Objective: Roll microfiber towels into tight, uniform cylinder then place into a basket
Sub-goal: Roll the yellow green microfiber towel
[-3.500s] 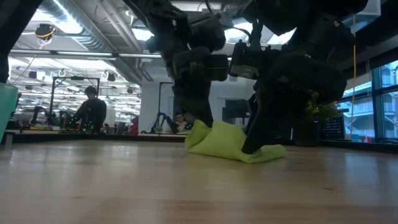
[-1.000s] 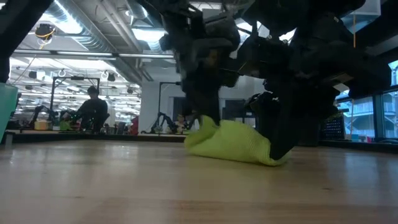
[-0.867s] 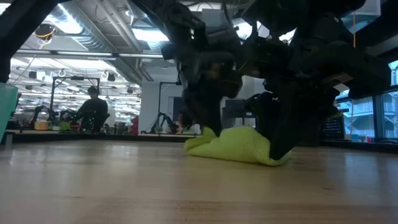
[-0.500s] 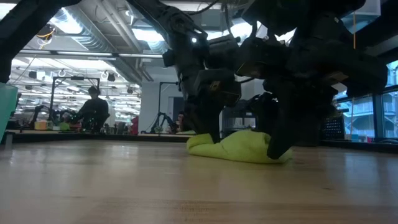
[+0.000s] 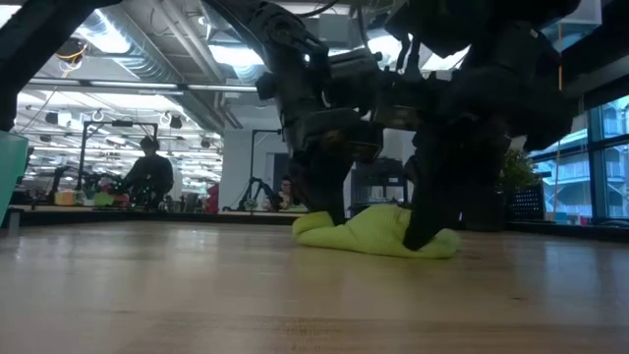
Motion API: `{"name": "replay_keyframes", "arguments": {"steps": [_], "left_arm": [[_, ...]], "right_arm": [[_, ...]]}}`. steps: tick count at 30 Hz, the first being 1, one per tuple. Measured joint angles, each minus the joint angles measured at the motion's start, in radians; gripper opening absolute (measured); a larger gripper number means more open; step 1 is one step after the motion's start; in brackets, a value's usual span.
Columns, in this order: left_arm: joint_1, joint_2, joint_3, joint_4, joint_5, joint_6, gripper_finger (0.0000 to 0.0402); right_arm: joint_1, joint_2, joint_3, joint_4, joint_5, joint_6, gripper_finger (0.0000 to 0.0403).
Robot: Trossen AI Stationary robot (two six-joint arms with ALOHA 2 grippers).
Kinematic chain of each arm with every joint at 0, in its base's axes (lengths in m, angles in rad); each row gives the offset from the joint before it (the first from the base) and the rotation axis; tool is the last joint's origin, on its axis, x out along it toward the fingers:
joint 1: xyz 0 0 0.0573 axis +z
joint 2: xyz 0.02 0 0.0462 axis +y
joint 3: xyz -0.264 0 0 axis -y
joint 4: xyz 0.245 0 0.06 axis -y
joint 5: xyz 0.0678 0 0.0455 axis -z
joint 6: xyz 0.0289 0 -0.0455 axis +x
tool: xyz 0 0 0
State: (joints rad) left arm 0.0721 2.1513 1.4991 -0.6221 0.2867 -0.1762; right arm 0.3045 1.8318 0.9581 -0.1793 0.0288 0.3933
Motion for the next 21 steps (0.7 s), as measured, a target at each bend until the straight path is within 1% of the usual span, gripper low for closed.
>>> {"name": "replay_keyframes", "arguments": {"steps": [3, 7, 14, 16, 21], "left_arm": [[-0.014, 0.001, 0.0, -0.02, -0.025, 0.038, 0.0], [-0.034, 0.0, 0.0, -0.035, -0.089, 0.076, 0.0], [-0.077, -0.001, -0.001, -0.046, -0.109, 0.132, 0.0], [-0.091, -0.001, -0.001, -0.047, -0.133, 0.134, 0.0], [-0.12, -0.005, -0.001, -0.052, -0.173, 0.135, 0.0]], "right_arm": [[-0.002, -0.016, -0.001, -0.01, -0.03, 0.034, 0.0021], [-0.003, -0.066, -0.003, -0.028, -0.066, 0.088, 0.0009], [-0.02, -0.143, -0.003, -0.053, -0.084, 0.239, 0.001], [-0.029, -0.147, -0.005, -0.06, -0.092, 0.286, 0.0009], [-0.069, -0.147, -0.041, -0.062, -0.157, 0.361, 0.0008]]}}
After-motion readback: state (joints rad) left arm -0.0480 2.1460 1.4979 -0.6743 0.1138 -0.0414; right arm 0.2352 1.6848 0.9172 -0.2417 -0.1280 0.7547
